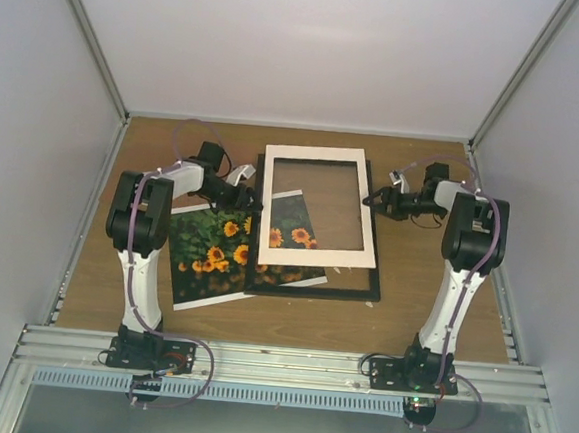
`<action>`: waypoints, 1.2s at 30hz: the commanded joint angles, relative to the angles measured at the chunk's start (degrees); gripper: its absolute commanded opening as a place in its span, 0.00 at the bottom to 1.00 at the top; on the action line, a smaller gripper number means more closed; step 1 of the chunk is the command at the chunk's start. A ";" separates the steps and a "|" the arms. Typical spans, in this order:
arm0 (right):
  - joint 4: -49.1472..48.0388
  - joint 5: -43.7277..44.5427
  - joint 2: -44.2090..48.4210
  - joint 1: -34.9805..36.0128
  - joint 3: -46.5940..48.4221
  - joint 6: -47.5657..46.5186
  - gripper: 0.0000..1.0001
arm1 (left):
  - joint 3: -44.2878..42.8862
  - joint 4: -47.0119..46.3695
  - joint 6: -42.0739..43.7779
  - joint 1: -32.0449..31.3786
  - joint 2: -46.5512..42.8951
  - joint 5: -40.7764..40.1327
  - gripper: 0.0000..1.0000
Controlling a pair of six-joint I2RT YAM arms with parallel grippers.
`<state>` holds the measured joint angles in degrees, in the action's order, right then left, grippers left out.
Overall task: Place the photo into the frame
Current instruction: Move the photo frame to the center of the board, then adjust the photo frame item on the photo frame.
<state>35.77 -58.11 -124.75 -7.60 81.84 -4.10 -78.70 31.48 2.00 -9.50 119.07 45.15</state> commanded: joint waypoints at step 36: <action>-0.40 7.30 13.96 -1.59 -11.37 -4.76 0.79 | -12.92 9.41 35.73 -29.70 1.96 -6.91 0.99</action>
<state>36.12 -51.11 -112.73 -9.06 70.83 -8.23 -92.07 43.59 37.10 -38.15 119.52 38.96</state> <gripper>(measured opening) 0.797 0.990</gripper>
